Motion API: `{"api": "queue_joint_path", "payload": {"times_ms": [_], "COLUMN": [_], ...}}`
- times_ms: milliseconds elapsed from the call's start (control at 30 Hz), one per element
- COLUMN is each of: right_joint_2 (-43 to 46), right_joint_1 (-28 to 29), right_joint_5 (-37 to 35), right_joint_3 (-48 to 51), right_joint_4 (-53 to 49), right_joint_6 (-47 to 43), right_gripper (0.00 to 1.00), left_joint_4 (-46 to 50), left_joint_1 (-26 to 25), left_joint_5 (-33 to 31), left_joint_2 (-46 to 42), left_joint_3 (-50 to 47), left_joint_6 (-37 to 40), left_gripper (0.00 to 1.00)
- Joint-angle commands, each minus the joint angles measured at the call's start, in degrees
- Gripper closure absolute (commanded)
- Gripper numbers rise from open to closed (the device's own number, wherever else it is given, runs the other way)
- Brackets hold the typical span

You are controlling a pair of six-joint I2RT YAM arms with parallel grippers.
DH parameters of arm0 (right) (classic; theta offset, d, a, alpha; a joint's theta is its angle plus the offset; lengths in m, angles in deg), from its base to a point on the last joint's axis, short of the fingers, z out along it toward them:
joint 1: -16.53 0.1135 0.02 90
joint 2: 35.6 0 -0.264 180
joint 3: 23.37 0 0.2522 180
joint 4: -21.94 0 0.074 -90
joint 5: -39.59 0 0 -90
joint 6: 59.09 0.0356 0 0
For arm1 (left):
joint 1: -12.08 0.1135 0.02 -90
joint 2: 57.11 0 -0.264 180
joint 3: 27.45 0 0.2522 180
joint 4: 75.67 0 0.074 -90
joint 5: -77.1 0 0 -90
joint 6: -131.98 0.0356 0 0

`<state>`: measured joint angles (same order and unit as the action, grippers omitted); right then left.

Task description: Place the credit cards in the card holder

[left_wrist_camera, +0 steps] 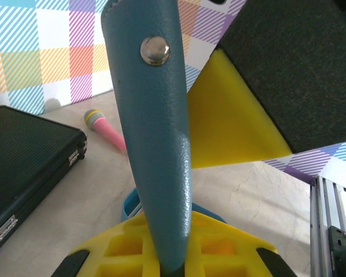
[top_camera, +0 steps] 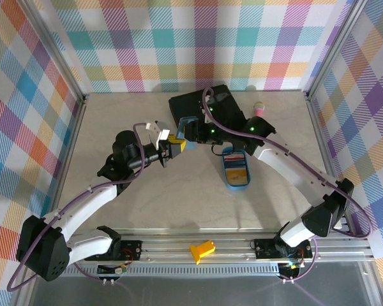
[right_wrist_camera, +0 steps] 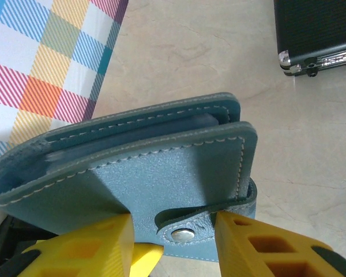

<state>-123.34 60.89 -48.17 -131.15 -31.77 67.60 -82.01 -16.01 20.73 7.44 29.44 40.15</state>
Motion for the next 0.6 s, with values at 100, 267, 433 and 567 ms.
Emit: {"api": "queue_joint_path", "payload": {"times_ms": [100,267,433,567], "right_joint_2": [-3.2,-4.2,-4.9,-4.6], "right_joint_1": [0.2,0.2,0.1,0.2], "right_joint_5": [-2.6,-2.8,-3.2,-4.1], "right_joint_3": [-1.9,-2.0,-2.4,-2.1], "right_joint_4": [-3.1,-3.8,-5.4,-6.4], "right_joint_6": [-0.7,-1.2,-2.1,-2.7], "right_gripper": [0.62,0.68,0.75,0.78], "left_joint_4": [-7.3,-7.6,-7.6,-7.8], "left_joint_1": [-1.0,-0.9,-0.9,-0.9], "left_joint_5": [5.4,5.0,3.4,1.8], "left_joint_2": [-1.4,-1.7,-1.7,-2.0], "left_joint_3": [-0.3,-0.6,-0.7,-0.9], "left_joint_6": [0.3,0.4,0.0,-0.9], "left_gripper": [1.0,1.0,1.0,1.0]}}
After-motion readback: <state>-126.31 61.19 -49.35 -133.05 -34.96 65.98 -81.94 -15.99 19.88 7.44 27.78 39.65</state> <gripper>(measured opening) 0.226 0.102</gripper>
